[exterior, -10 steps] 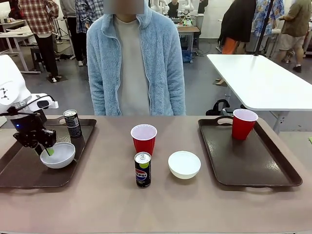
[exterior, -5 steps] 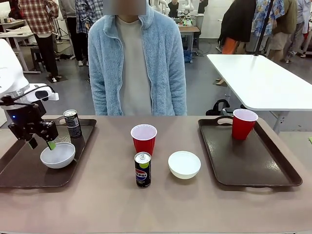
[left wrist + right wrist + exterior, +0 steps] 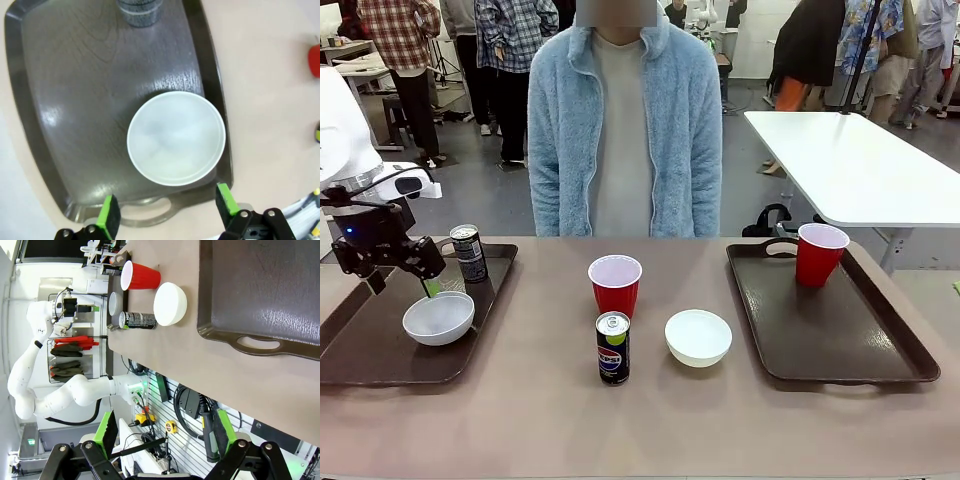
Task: Prepare tableware on both trays.
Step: Pick up a Picnic Bowl from the table and place it on a Handle tray.
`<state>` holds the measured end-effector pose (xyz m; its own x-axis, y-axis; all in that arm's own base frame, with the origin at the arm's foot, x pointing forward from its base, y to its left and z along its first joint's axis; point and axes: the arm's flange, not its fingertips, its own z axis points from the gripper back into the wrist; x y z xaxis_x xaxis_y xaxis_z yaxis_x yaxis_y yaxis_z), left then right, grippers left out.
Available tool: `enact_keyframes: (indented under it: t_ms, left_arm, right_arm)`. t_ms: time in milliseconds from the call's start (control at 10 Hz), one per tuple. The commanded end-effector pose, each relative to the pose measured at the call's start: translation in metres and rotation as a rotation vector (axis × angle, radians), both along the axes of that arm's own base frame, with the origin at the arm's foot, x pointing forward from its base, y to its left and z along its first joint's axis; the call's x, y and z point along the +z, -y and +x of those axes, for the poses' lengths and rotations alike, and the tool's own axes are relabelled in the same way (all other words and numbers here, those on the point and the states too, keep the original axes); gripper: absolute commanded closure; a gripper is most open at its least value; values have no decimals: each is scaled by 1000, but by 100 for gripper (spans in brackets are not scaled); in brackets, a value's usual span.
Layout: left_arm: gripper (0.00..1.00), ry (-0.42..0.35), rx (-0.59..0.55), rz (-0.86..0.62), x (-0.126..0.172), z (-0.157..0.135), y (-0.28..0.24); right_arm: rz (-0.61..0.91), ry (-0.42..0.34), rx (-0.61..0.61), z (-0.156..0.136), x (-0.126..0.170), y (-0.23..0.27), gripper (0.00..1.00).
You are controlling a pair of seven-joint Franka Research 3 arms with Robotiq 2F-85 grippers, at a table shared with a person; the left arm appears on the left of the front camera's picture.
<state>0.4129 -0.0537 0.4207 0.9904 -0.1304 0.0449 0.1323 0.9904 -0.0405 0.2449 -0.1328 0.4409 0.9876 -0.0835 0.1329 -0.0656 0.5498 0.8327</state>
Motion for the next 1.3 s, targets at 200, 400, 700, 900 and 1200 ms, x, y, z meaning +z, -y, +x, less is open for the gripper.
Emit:
enact_keyframes:
  t_ms: [200, 400, 700, 900, 1200]
  left_arm:
    - [0, -1, -1, 0, -1, 0, 0]
    - [0, -46, -17, -154, 29, -8, -17]
    - [0, -149, -42, -418, 72, -24, -56]
    - [0, -217, -107, -685, 89, -18, -107]
    - [0, -120, -69, -1039, 71, 0, -189]
  right_arm:
    - [0, 0, 0, 0, 0, 0, 0]
    - [-102, 50, 3, -10, 4, -18, 0]
    - [-277, 42, 28, -11, 16, -70, 0]
    - [-401, 40, 56, -3, 18, -124, 0]
    - [-610, 70, 78, 21, -12, -201, 0]
